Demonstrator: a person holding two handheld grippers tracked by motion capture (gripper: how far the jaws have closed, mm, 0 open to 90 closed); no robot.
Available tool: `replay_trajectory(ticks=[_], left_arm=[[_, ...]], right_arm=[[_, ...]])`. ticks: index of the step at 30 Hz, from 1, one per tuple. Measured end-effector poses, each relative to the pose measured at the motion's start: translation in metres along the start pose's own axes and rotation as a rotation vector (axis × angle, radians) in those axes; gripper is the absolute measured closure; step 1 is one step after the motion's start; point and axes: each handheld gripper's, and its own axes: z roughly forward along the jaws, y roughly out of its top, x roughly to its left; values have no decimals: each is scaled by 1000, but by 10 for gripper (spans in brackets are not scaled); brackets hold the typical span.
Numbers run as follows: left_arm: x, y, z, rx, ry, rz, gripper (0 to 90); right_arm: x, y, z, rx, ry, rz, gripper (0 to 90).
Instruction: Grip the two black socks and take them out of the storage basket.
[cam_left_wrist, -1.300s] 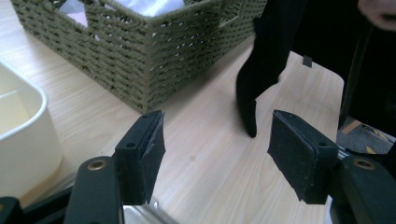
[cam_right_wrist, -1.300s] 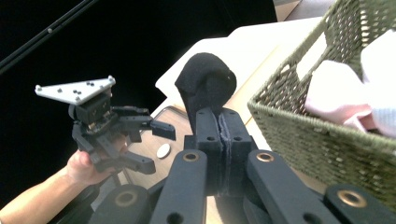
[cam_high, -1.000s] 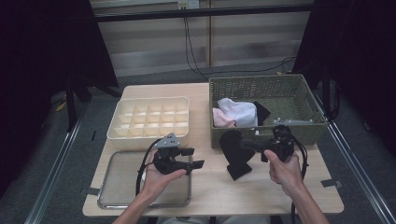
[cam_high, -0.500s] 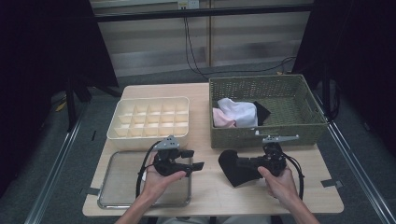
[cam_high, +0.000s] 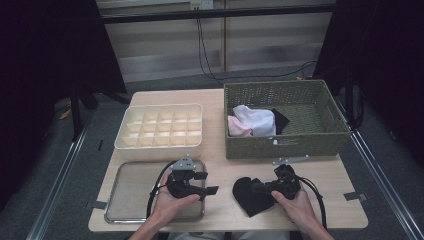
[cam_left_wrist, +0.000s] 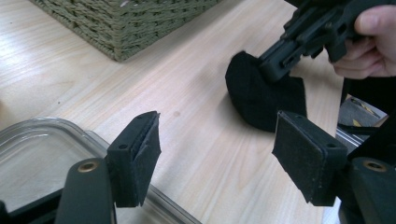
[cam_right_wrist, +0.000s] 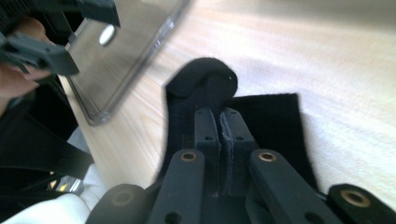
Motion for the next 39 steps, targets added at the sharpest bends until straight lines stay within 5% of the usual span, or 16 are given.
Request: replay_trajectory(ticks=[6,7,14,18,23,27,31,39], left_arm=[[2,2,9,10,-30,-15,357],[3,3,11,11,-40,-18,398],[8,12,24,18,-100,-41,540],[7,14,35,53,-119,-21,606],[4,16,53,81,-104,-9,565],[5,19,64,95,-108,-20,434],[7,19,71,90,-129,-30,438],[2,15,79,131,-168,29,695]], right_arm=[[0,1,12,25,-2,3,791],[3,2,10,22,-1,-10,733],[-3,5,-15,-72,44,21,703],[-18,9,-21,-90,0,60,732],[-24,15,-10,-58,-27,51,724],[-27,18,-1,-48,-28,63,680],[-29,17,3,-27,-41,69,686],[-28,17,4,-13,-25,66,794]])
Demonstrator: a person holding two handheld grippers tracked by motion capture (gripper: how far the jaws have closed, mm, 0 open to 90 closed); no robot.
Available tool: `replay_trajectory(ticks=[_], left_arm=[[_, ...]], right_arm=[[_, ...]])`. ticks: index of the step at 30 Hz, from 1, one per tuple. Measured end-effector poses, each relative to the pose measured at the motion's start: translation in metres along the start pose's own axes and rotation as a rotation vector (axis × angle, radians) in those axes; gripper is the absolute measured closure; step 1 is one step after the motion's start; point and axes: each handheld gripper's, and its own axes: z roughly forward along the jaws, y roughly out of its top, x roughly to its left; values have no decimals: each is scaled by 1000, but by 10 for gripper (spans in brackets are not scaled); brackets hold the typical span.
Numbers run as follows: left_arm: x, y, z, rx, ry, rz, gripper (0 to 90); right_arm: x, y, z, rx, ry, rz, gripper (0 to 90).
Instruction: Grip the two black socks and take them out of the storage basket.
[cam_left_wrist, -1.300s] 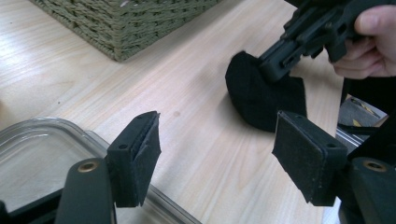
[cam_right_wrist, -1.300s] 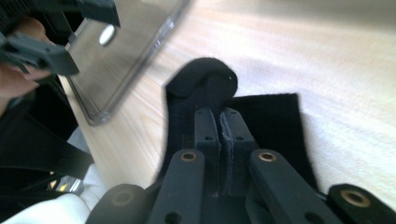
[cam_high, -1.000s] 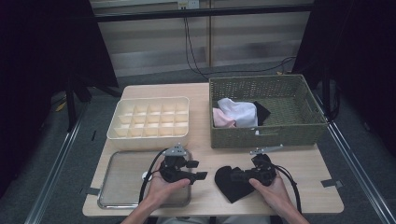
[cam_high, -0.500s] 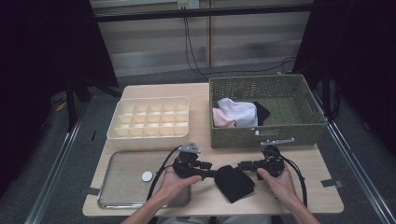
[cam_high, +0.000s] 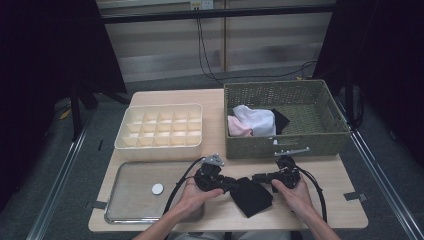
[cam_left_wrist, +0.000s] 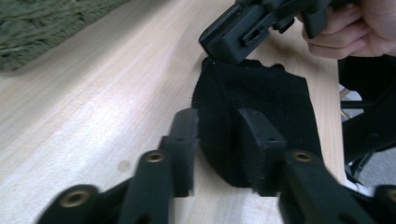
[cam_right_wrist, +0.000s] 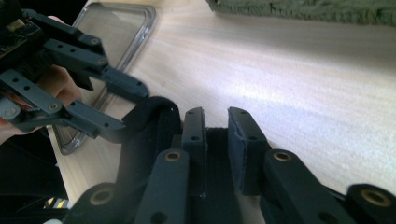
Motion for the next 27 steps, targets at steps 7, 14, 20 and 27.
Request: replay_trajectory(ticks=[7,14,20,27], left_arm=[[-1,0,-5,-32,-34,8,864],[-6,2,-41,-100,-18,69,870],[-7,-4,-70,-162,9,87,871],[-17,-13,-84,-151,34,171,871]], right_arm=[[1,-2,3,27,1,-12,888],[1,3,-11,-42,-16,-6,894],[-4,6,-27,-142,-48,26,896],[-3,3,-46,-258,-102,32,897]])
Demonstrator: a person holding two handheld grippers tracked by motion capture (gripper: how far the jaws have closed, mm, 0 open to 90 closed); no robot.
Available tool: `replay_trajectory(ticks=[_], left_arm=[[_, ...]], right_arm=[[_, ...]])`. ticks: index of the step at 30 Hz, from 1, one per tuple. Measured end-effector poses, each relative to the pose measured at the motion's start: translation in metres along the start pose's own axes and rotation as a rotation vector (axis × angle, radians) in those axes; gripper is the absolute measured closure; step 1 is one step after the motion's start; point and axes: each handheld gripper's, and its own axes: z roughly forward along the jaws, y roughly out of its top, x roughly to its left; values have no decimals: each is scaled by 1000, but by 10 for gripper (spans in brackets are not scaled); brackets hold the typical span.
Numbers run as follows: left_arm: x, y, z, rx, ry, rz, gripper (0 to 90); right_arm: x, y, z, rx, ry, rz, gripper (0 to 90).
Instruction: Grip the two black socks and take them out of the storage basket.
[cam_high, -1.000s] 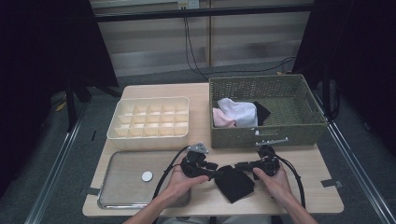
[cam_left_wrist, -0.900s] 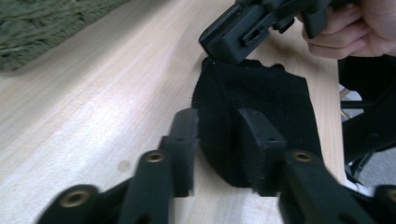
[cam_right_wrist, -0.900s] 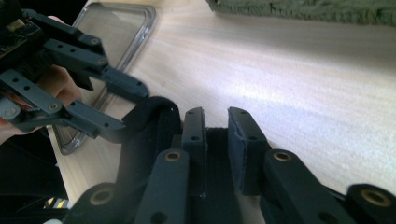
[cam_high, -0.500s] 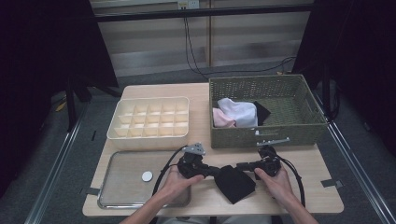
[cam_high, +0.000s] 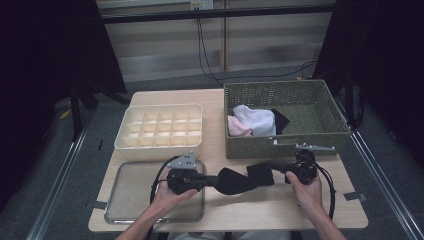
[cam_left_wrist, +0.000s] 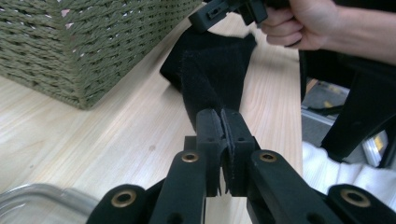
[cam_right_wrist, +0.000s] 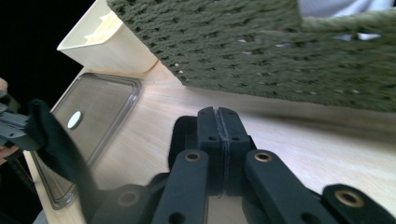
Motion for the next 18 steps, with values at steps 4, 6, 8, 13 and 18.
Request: replay_trajectory(ticks=[4,6,8,13,18], left_arm=[[2,-7,1,14,-18,-10,870],[2,-10,4,25,-43,-18,868],[-1,-13,8,47,-53,-10,863],[-6,-15,15,75,-81,3,838],[-6,-16,17,79,-113,-8,791]], right_arm=[[-4,-6,-3,14,6,20,897],[-4,-11,-3,44,3,15,896],[-3,-15,-2,71,-2,4,892],[-3,-25,-2,123,-3,0,829],[0,-28,-10,120,3,-5,751]])
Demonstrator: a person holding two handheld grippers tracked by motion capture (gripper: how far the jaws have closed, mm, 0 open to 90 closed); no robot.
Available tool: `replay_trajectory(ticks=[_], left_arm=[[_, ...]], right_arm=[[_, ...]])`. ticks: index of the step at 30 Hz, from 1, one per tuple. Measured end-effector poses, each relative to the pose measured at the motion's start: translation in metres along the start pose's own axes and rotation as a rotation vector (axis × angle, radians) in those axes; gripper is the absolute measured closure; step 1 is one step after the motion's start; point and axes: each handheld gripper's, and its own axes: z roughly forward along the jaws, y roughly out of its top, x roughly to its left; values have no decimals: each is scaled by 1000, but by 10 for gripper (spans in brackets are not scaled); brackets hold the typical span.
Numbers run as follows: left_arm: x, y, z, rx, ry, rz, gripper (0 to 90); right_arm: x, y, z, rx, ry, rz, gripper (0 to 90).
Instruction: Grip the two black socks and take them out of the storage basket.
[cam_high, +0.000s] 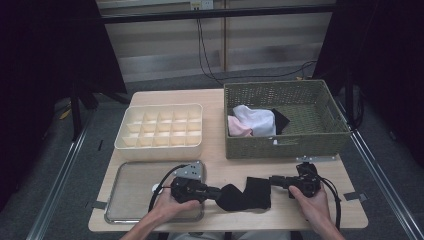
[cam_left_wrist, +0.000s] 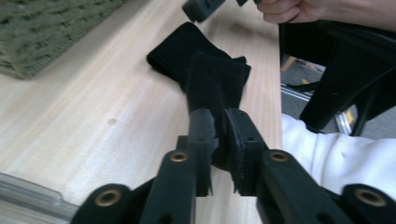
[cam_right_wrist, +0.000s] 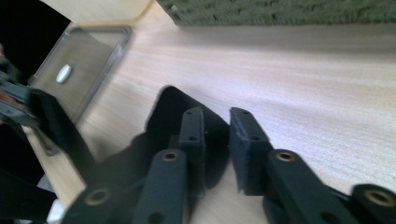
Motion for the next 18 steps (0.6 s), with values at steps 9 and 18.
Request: replay_trajectory(ticks=[9,18], left_arm=[[-4,4,4,-35,-66,-17,759],[2,12,18,-41,-47,-59,663]], right_arm=[[23,2,20,61,75,-83,736],[23,6,49,131,64,-98,768]])
